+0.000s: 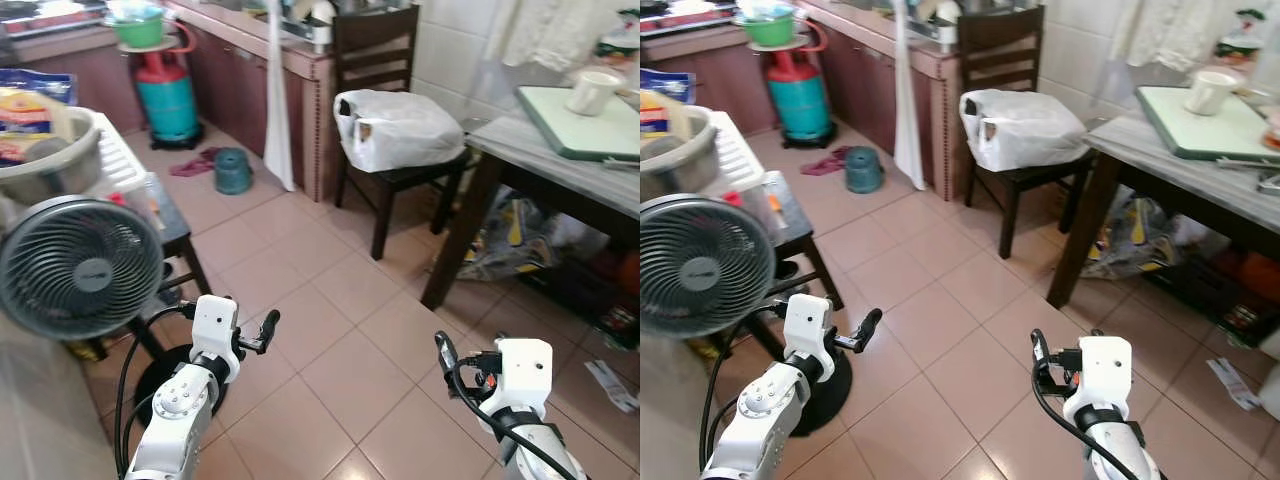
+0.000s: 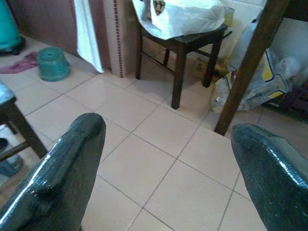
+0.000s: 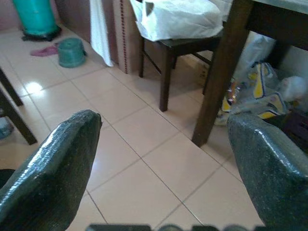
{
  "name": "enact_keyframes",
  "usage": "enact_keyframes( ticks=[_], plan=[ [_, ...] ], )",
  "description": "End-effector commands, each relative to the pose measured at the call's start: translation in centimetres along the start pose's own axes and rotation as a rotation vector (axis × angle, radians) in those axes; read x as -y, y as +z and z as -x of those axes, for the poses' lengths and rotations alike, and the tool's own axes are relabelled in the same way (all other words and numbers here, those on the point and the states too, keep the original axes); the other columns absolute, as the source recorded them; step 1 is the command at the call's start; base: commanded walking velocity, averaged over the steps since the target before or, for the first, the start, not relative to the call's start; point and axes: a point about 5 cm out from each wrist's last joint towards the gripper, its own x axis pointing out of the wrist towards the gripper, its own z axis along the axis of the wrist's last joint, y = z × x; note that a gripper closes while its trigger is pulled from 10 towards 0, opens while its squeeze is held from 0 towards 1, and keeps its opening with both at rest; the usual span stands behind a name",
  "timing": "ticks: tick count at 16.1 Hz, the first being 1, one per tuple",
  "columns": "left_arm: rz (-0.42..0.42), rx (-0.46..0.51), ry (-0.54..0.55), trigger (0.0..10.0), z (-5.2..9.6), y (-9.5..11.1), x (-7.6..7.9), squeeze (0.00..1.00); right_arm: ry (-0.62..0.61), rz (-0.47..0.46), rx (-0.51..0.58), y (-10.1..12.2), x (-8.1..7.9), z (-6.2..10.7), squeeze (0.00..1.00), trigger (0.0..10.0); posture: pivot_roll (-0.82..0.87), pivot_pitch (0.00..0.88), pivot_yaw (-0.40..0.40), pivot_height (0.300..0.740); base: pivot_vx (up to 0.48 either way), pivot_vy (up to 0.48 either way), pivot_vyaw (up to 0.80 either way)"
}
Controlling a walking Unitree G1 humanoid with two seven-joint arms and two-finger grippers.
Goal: Setting the table
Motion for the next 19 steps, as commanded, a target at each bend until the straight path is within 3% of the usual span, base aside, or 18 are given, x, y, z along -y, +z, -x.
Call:
enact_keyframes(
  ticks=[1, 5, 10, 19],
  plan=[
    [-0.001, -0.003, 0.007, 10.0, 0.0, 0.0, -0.2, 0.0, -0.005, 0.003, 0.019, 0.8, 0.3, 0.1, 0.0, 10.0, -0.12, 0.0, 0.006, 0.74, 0.0, 0.0, -0.8],
    [0.0, -0.005, 0.009, 10.0, 0.2, -0.1, -0.1, 0.0, 0.004, 0.01, -0.004, 0.6, 0.6, 0.5, 0.0, 10.0, -0.12, 0.0, -0.008, 0.74, 0.0, 0.0, -0.8],
    [0.001, -0.001, 0.011, 10.0, 0.3, 0.1, -0.2, 0.0, -0.006, -0.024, 0.007, 0.4, -0.3, 0.3, 0.0, 10.0, -0.12, 0.0, 0.013, 0.74, 0.0, -0.146, -0.75],
    [-0.003, 0.007, -0.008, 10.0, -0.3, 0.7, -0.1, 0.0, -0.033, -0.026, 0.035, 0.9, -0.3, 0.1, 0.0, 10.0, -0.13, 0.0, 0.036, 0.74, 0.0, -0.35, 0.0]
  ],
)
